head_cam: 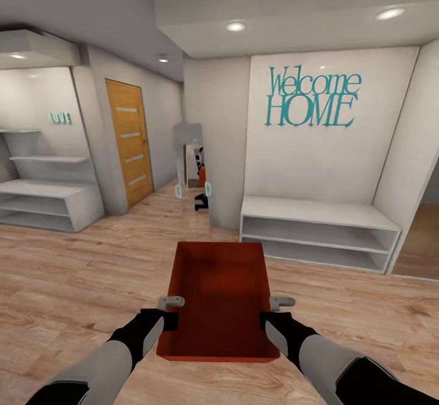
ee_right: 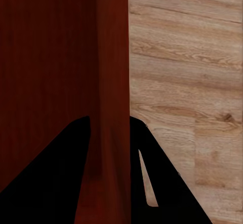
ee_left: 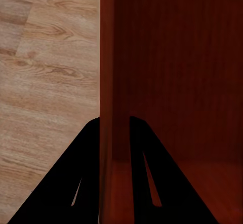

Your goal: Move the two storage containers from the living room to the garage. In the garage, place one container on the floor and stack the other container on top of it (either order is fine).

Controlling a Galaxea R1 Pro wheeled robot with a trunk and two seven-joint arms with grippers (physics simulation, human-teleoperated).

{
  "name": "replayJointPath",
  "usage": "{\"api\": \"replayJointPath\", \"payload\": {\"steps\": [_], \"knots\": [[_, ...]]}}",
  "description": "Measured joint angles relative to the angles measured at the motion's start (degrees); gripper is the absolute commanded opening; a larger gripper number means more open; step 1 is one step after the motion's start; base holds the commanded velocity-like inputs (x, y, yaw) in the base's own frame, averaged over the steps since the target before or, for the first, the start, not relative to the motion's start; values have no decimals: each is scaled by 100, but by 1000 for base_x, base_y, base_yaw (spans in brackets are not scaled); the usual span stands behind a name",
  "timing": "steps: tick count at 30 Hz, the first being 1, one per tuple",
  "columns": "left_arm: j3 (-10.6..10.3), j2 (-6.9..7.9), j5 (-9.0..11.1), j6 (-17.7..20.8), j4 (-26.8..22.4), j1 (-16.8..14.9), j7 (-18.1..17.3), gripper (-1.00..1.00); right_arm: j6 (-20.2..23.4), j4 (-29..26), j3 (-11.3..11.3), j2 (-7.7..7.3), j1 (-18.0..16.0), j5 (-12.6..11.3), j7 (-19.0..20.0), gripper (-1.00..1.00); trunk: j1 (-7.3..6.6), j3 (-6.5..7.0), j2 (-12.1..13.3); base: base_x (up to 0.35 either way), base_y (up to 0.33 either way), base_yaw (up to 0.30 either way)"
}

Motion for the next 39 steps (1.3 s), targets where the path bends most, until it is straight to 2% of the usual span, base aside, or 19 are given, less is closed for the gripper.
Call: {"api": "replayJointPath", "payload": {"steps": [7, 32, 39], "knots": [[9, -4, -15, 2, -4, 1, 1, -100, -3, 0, 6, -2, 0, -9, 2, -100, 0, 0, 0, 322, 0, 78], [-1, 1, -2, 1, -2, 1, 1, -100, -4, 3, 4, 3, 0, -4, -1, -100, 0, 0, 0, 322, 0, 263], [0, 0, -1, 0, -2, 0, 1, -100, -3, 3, 7, 2, -2, -5, -3, -100, 0, 0, 0, 322, 0, 47]]}}
